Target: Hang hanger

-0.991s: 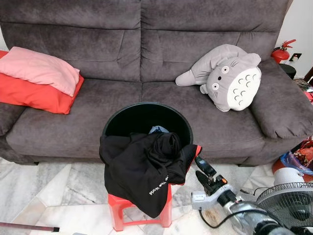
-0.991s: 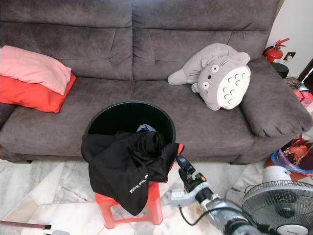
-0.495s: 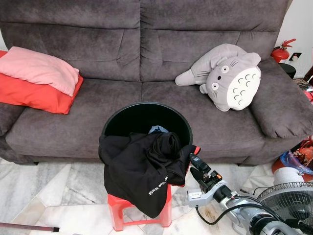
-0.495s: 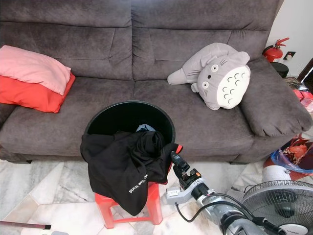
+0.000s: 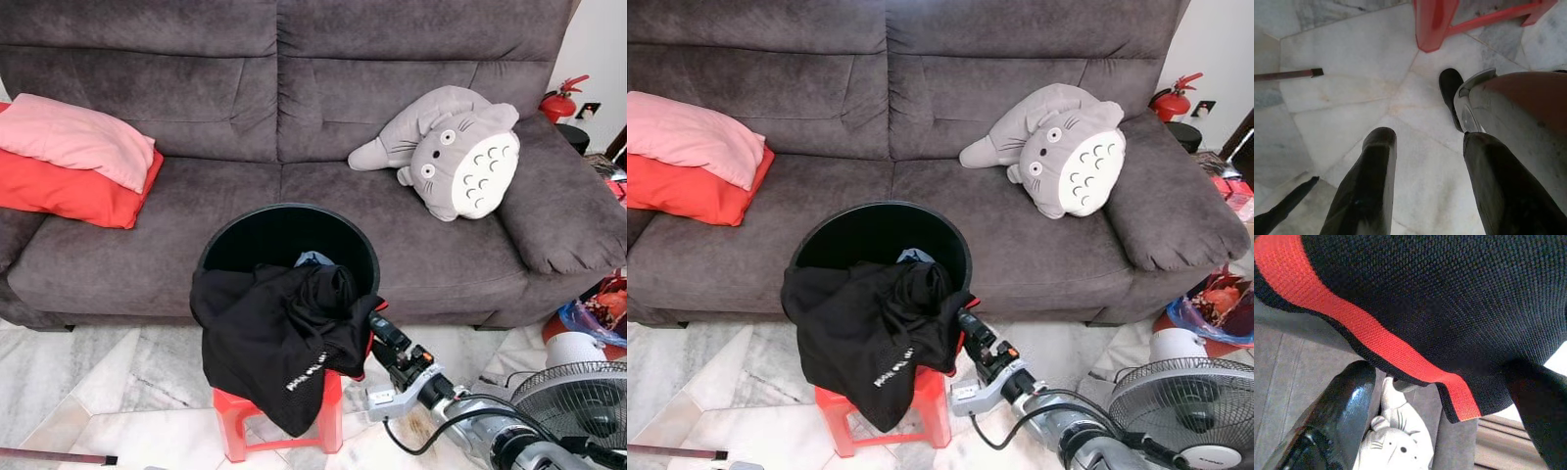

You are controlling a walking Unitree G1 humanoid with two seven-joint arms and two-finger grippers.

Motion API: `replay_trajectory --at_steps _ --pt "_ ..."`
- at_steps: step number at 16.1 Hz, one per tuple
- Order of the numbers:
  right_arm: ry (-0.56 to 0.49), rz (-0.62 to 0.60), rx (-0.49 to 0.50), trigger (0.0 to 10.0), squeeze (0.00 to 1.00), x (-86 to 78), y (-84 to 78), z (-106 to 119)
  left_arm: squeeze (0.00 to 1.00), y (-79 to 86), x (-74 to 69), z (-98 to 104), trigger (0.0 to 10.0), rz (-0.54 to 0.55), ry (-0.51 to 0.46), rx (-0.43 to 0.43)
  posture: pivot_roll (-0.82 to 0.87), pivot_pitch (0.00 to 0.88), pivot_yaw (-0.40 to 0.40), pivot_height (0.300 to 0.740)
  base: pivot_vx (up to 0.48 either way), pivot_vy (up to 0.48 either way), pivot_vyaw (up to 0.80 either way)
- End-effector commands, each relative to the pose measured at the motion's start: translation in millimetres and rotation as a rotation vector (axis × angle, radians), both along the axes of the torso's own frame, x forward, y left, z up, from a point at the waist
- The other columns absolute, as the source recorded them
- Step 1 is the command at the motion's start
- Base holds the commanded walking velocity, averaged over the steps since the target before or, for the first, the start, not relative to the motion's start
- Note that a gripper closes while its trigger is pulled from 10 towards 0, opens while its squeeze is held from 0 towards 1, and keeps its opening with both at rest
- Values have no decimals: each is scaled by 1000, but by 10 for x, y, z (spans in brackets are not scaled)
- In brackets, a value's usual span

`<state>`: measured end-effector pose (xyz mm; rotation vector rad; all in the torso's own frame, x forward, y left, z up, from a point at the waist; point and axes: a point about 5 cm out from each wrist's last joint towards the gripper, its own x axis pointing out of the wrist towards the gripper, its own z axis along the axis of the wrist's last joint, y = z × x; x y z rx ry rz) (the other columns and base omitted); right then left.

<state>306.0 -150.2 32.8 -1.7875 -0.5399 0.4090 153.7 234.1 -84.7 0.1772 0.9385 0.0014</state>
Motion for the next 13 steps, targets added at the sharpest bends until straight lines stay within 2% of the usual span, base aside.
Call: replay_trajectory --at_steps 1,5,7,9,13 --pt "-36 50 41 10000 0 -2 105 35 0 20 -113 -41 10000 21 32 -5 59 179 8 740 0 0 0" --pt "-72 10 139 10000 0 -84 85 -5 0 -12 -83 -36 10000 4 22 -9 51 181 7 740 0 0 0" --pt "-45 1 170 10000 0 -228 88 -135 0 -68 -65 -41 10000 -8 17 -18 42 182 7 740 0 0 0" --pt "-41 -1 192 10000 0 -305 87 -191 0 -94 -60 -45 10000 -12 16 -21 38 181 8 740 0 0 0" --pt "-125 51 264 10000 0 -335 77 -109 0 -93 -51 -40 10000 -21 11 -21 19 178 10 740 0 0 0"
